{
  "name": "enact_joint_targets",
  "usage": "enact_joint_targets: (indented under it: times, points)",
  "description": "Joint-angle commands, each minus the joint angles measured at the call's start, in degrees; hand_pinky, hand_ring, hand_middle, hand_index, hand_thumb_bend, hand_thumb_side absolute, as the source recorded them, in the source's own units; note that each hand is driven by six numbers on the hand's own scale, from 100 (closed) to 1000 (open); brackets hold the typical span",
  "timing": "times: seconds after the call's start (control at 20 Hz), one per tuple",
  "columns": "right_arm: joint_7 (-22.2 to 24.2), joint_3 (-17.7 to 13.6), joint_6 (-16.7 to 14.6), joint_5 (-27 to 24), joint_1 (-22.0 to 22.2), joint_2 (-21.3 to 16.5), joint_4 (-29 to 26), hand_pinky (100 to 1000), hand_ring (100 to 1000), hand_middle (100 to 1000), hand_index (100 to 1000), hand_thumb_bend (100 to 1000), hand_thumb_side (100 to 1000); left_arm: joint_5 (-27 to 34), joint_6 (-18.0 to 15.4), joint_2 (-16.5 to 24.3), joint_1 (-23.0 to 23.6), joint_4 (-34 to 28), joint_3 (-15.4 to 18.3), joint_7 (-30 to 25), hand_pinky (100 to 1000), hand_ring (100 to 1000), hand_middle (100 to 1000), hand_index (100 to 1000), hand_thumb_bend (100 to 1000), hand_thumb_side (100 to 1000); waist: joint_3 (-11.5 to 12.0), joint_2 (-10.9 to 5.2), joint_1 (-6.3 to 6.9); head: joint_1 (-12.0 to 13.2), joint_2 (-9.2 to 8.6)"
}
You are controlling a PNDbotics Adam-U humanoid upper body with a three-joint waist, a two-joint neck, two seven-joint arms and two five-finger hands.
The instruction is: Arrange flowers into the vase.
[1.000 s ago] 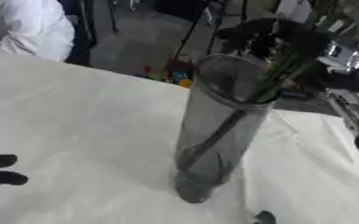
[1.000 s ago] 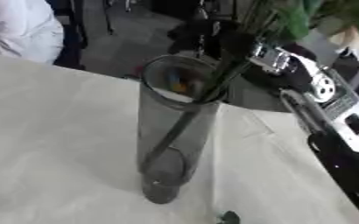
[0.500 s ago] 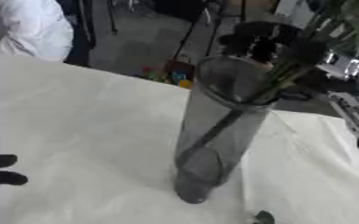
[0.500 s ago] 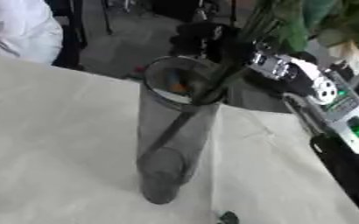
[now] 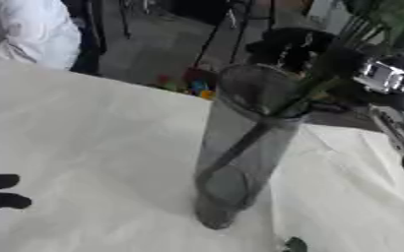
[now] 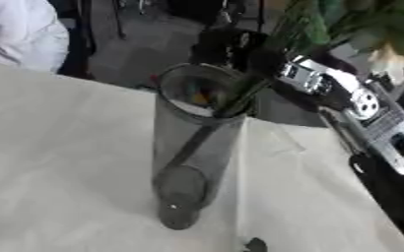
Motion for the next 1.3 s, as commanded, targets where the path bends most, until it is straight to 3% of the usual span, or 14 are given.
enact_joint_targets:
  times: [0.05,0.45,0.8,1.3]
  points:
    - [0.23,-1.00,-0.09,-0.16,-0.57,-2.44,-0.39,1000,1000,857,1000,100,1000,0.10,0.09,0.40,-0.20,-1.02,-0.16,-0.21,546,658,719,942,321,1000,-0.10,-1.95,0.58,-0.03,-1.01]
    - [-0.38,-1.16,-0.34,-1.30,-0.10,-2.63,-0.48,1000,1000,943,1000,100,1000,0.20,0.10,0.42,-0.23,-1.02,-0.16,-0.31,546,658,720,941,320,1000,-0.03,-2.00,0.58,-0.16,-1.40]
    - [-0.78,-1.19,-0.90,-1.35,-0.01,-2.75,-0.34,1000,1000,958,1000,100,1000,0.24,0.12,0.47,-0.25,-1.02,-0.20,-0.42,545,657,720,938,318,1000,0.04,-1.90,0.58,-0.24,-1.33]
    - [0.75,-0.55,-1.52,2.57,-1.07,-2.21,1.23,1000,1000,959,1000,100,1000,0.45,0.20,0.35,-0.17,-1.02,-0.32,-0.63,544,657,720,938,323,1000,-0.43,-2.09,0.58,-0.22,-1.13]
